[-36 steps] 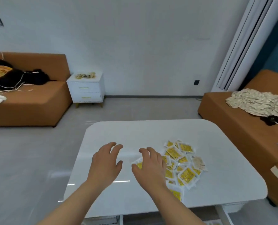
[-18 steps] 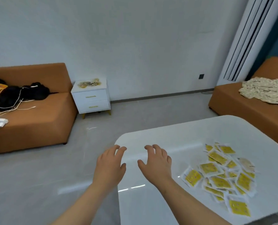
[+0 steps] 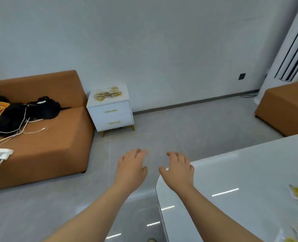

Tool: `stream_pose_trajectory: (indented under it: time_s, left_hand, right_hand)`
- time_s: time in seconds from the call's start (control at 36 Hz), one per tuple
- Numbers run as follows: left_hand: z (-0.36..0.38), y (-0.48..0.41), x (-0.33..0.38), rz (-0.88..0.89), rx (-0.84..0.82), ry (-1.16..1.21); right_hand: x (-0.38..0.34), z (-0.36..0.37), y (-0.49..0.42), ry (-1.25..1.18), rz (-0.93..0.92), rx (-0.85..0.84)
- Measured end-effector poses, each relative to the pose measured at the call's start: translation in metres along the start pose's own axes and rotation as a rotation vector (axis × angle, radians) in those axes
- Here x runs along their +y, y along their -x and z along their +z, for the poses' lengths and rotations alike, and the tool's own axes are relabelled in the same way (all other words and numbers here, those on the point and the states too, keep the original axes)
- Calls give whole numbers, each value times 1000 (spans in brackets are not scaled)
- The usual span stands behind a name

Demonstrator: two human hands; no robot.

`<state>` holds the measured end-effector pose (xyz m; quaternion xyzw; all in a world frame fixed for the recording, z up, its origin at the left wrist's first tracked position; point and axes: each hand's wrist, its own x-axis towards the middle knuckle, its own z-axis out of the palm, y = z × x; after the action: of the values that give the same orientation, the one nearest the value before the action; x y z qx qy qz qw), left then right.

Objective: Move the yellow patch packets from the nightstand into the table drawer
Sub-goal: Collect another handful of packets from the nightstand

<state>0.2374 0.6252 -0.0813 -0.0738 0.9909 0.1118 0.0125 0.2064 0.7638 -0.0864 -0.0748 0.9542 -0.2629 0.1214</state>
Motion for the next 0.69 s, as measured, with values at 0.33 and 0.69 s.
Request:
stream_pose_trajectory:
  time_s: [0.33, 0.69]
  left_hand:
    - [-44, -233, -123, -47, -31, 31]
    - [-75, -476, -323, -129, -99, 171]
  right_hand:
    - [-118, -2, -236, 48, -32, -51]
    - [-274, 72, -486, 87, -17, -149]
